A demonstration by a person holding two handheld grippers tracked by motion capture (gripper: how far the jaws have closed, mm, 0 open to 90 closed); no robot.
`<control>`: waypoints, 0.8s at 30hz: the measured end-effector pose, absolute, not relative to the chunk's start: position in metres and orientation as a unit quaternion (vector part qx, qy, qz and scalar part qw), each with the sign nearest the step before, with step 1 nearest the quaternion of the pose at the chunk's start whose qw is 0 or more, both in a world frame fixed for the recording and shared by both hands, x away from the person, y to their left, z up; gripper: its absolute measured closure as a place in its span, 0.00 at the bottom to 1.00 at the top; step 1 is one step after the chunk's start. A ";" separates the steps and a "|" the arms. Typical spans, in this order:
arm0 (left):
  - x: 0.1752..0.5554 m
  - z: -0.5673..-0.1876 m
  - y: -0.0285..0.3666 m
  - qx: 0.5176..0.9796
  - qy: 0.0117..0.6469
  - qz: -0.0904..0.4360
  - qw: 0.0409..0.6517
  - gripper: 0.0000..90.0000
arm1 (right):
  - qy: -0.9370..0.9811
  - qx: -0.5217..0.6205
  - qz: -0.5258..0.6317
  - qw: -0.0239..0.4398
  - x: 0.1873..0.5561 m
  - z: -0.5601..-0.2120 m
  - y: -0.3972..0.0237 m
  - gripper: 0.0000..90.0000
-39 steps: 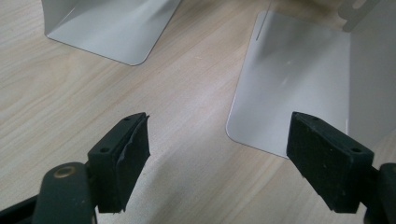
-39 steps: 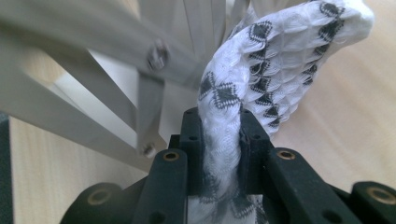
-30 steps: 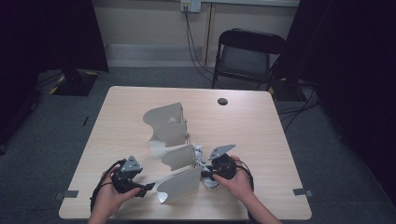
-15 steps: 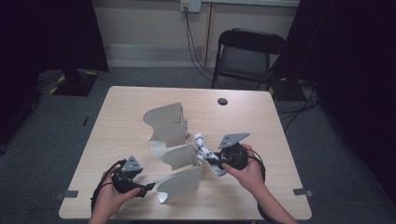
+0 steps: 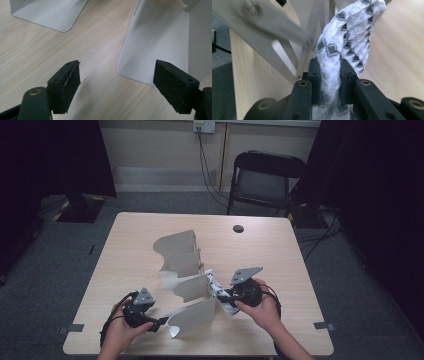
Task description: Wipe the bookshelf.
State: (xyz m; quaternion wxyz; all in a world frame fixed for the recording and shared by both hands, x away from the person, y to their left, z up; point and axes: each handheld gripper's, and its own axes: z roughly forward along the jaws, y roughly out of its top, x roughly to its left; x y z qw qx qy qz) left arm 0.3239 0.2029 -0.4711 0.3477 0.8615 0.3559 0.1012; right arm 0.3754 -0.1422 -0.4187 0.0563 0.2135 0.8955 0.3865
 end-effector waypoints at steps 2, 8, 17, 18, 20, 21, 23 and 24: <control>0.325 -0.471 0.203 0.862 0.355 0.102 0.346 0.24 | 0.897 0.218 0.381 0.047 0.376 -0.431 -0.143 0.83; 0.325 -0.471 0.204 0.863 0.355 0.105 0.343 0.24 | 0.902 0.225 0.366 0.030 0.375 -0.457 -0.141 0.83; 0.324 -0.471 0.202 0.862 0.355 0.100 0.347 0.24 | 0.907 0.233 0.348 0.045 0.371 -0.467 -0.148 0.68; 0.325 -0.471 0.202 0.864 0.352 0.101 0.345 0.24 | 0.907 0.236 0.345 0.051 0.371 -0.466 -0.149 0.67; 0.325 -0.471 0.202 0.863 0.353 0.101 0.346 0.24 | 0.907 0.237 0.343 0.056 0.372 -0.464 -0.152 0.65; 0.324 -0.471 0.202 0.864 0.353 0.101 0.345 0.24 | 0.908 0.238 0.342 0.055 0.372 -0.463 -0.153 0.63; 0.324 -0.470 0.202 0.864 0.353 0.102 0.345 0.24 | 0.906 0.242 0.343 0.061 0.372 -0.459 -0.156 0.58; 0.324 -0.470 0.202 0.863 0.353 0.103 0.346 0.24 | 0.904 0.244 0.345 0.063 0.372 -0.458 -0.158 0.57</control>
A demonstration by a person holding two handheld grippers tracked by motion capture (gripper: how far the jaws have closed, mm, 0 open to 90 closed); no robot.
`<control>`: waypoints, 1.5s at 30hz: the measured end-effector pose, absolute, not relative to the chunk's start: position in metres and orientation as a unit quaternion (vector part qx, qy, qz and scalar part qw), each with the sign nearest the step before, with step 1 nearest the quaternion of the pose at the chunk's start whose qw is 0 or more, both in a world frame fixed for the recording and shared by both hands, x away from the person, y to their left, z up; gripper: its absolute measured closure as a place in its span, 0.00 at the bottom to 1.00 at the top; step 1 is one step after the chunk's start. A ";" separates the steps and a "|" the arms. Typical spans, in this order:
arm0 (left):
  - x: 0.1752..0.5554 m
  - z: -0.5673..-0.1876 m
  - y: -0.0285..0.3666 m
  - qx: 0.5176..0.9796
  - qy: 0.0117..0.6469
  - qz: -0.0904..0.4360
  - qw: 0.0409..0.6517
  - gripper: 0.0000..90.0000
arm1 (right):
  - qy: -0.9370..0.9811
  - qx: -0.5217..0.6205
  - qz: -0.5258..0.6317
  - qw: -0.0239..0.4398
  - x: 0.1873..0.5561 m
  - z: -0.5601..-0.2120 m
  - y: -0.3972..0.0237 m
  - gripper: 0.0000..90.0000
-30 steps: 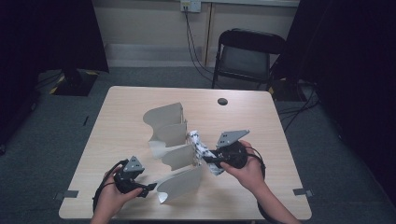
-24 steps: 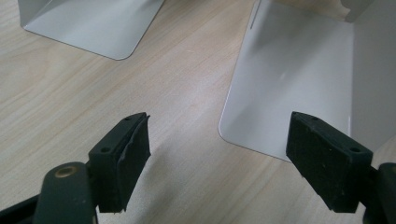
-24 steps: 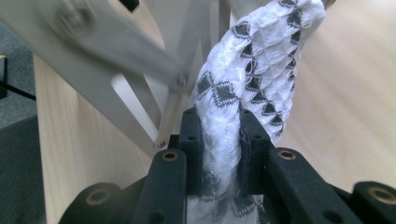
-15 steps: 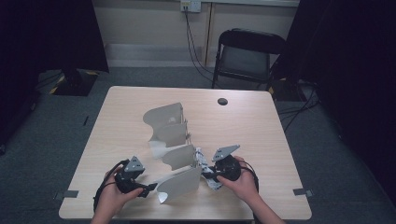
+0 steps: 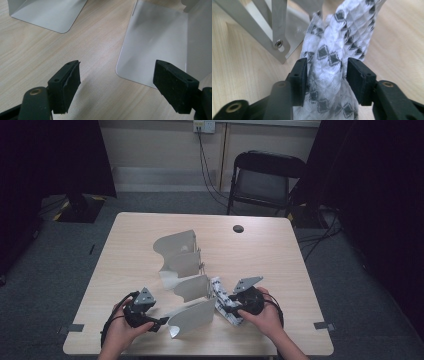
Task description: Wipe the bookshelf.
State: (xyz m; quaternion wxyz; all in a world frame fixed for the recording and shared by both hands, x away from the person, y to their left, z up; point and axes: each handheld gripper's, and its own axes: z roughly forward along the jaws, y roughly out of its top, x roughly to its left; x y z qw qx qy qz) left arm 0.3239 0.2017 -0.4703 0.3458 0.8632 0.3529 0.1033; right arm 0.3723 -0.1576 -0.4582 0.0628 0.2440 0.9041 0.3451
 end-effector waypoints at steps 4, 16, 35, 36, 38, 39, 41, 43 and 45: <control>0.324 -0.470 0.203 0.863 0.352 0.103 0.347 0.24 | 0.893 0.254 0.365 0.069 0.373 -0.453 -0.162 0.51; 0.324 -0.470 0.203 0.863 0.353 0.102 0.347 0.24 | 0.906 0.252 0.329 0.087 0.373 -0.477 -0.151 0.73; 0.325 -0.467 0.206 0.862 0.353 0.107 0.347 0.24 | 0.906 0.236 0.344 0.072 0.369 -0.444 -0.162 0.87; 0.325 -0.467 0.206 0.863 0.352 0.106 0.347 0.24 | 0.905 0.233 0.349 0.073 0.369 -0.440 -0.163 0.87; 0.325 -0.467 0.206 0.862 0.354 0.105 0.348 0.24 | 0.898 0.231 0.368 0.074 0.369 -0.427 -0.167 0.87; 0.325 -0.467 0.207 0.862 0.354 0.105 0.348 0.24 | 0.892 0.230 0.382 0.072 0.368 -0.417 -0.170 0.87; 0.325 -0.466 0.207 0.860 0.358 0.105 0.350 0.24 | 0.881 0.227 0.408 0.069 0.368 -0.400 -0.171 0.87; 0.326 -0.466 0.209 0.860 0.356 0.107 0.349 0.24 | 0.876 0.220 0.425 0.065 0.367 -0.388 -0.168 0.87; 0.326 -0.466 0.209 0.861 0.356 0.108 0.348 0.24 | 0.879 0.206 0.426 0.068 0.364 -0.378 -0.160 0.87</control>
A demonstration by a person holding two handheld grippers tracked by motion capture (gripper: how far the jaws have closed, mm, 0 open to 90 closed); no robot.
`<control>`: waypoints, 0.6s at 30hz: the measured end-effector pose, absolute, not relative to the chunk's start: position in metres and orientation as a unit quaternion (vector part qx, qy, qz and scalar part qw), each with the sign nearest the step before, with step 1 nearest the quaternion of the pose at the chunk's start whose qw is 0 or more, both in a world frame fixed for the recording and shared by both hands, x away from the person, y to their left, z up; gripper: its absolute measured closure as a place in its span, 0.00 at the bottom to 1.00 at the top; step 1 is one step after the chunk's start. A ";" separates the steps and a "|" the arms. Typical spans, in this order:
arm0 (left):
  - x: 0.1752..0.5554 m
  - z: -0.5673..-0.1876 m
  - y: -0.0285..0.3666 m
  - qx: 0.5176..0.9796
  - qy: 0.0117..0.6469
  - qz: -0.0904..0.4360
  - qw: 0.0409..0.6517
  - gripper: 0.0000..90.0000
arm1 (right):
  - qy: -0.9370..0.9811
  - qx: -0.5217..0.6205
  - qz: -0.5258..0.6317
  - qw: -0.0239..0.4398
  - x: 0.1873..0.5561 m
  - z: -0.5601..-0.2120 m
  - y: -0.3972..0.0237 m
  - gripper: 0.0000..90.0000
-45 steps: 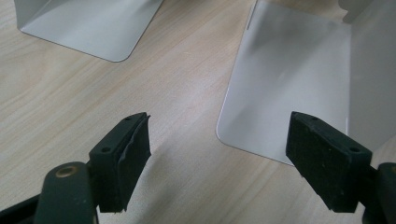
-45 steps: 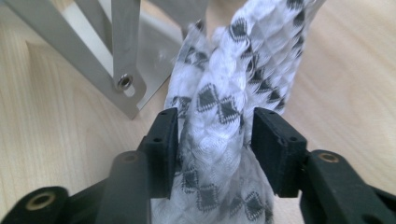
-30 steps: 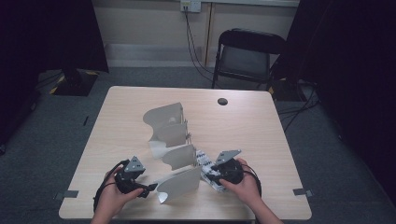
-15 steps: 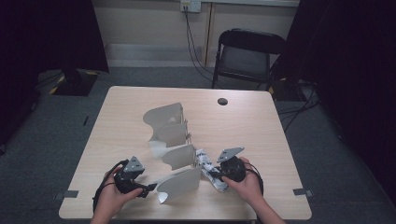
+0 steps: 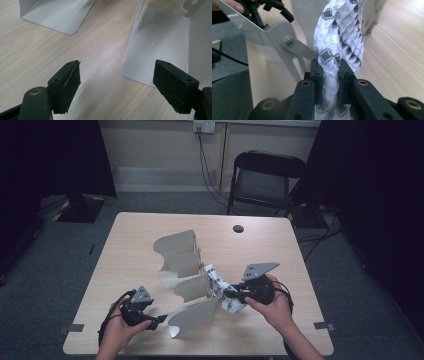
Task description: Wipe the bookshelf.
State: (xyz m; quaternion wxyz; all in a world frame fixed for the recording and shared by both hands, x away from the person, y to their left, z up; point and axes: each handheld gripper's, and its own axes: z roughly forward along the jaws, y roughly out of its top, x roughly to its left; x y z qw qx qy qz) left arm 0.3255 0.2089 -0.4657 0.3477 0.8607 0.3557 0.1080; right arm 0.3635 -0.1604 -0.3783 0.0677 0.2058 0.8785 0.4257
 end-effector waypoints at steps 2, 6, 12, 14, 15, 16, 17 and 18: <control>0.326 -0.466 0.208 0.861 0.354 0.107 0.348 0.24 | 0.887 0.197 0.412 0.071 0.362 -0.377 -0.153 0.87; 0.325 -0.466 0.207 0.861 0.355 0.106 0.348 0.24 | 0.895 0.188 0.401 0.054 0.360 -0.392 -0.145 0.87; 0.325 -0.467 0.207 0.860 0.356 0.106 0.349 0.24 | 0.902 0.196 0.384 0.026 0.359 -0.427 -0.145 0.87; 0.325 -0.466 0.207 0.861 0.356 0.107 0.348 0.24 | 0.904 0.199 0.377 0.023 0.358 -0.435 -0.146 0.87; 0.325 -0.466 0.207 0.860 0.357 0.107 0.349 0.24 | 0.906 0.202 0.372 0.021 0.358 -0.440 -0.147 0.87; 0.325 -0.466 0.207 0.861 0.355 0.107 0.348 0.24 | 0.906 0.204 0.370 0.020 0.358 -0.444 -0.147 0.87; 0.325 -0.466 0.207 0.862 0.353 0.108 0.348 0.24 | 0.908 0.202 0.367 0.020 0.359 -0.448 -0.148 0.87; 0.325 -0.466 0.206 0.862 0.354 0.106 0.348 0.24 | 0.908 0.204 0.364 0.019 0.359 -0.452 -0.149 0.87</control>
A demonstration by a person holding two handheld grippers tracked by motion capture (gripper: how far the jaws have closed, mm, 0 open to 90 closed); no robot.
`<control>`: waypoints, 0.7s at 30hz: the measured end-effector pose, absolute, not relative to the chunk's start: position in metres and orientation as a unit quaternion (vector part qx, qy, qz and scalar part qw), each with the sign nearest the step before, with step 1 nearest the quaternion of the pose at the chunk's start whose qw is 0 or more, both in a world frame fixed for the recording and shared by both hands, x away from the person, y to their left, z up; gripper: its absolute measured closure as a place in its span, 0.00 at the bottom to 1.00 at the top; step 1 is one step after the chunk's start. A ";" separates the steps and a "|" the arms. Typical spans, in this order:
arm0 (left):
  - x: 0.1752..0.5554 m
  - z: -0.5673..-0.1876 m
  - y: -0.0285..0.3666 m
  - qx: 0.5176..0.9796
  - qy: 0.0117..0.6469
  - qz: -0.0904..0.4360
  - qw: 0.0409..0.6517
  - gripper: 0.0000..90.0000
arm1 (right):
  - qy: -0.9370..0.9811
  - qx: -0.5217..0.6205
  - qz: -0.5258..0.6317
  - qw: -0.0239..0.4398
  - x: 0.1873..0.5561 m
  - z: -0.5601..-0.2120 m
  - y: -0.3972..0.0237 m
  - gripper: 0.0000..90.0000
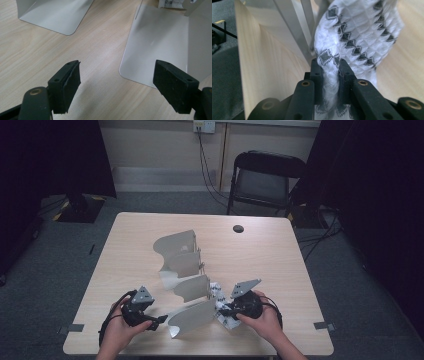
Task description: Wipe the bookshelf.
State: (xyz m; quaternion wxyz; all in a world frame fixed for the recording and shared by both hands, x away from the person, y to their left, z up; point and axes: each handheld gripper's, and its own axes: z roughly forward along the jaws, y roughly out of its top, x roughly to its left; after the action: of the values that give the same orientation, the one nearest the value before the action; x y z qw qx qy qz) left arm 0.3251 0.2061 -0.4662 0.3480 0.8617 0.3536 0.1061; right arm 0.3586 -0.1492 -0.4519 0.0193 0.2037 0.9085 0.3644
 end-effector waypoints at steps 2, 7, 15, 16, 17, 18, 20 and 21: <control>0.325 -0.467 0.206 0.863 0.353 0.107 0.346 0.24 | 0.908 0.209 0.362 0.019 0.359 -0.459 -0.151 0.86; 0.326 -0.467 0.206 0.861 0.356 0.105 0.348 0.24 | 0.912 0.216 0.348 0.024 0.359 -0.469 -0.154 0.83; 0.325 -0.467 0.205 0.864 0.352 0.106 0.344 0.24 | 0.902 0.237 0.361 0.011 0.360 -0.463 -0.163 0.65; 0.325 -0.467 0.205 0.865 0.351 0.107 0.342 0.24 | 0.902 0.237 0.361 0.012 0.360 -0.461 -0.165 0.62; 0.325 -0.467 0.205 0.864 0.352 0.107 0.344 0.24 | 0.900 0.240 0.364 0.012 0.360 -0.458 -0.166 0.61; 0.325 -0.466 0.205 0.865 0.351 0.105 0.343 0.24 | 0.899 0.240 0.367 0.013 0.360 -0.456 -0.168 0.60; 0.325 -0.466 0.205 0.863 0.350 0.107 0.347 0.24 | 0.896 0.243 0.370 0.017 0.360 -0.451 -0.170 0.58; 0.325 -0.466 0.205 0.864 0.352 0.107 0.344 0.24 | 0.894 0.244 0.375 0.019 0.359 -0.449 -0.172 0.57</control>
State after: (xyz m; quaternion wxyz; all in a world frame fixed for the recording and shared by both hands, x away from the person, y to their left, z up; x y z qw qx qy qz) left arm 0.3249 0.2048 -0.4658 0.3445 0.8639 0.3515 0.1067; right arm 0.3595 -0.1718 -0.4491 0.0186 0.2439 0.8943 0.3747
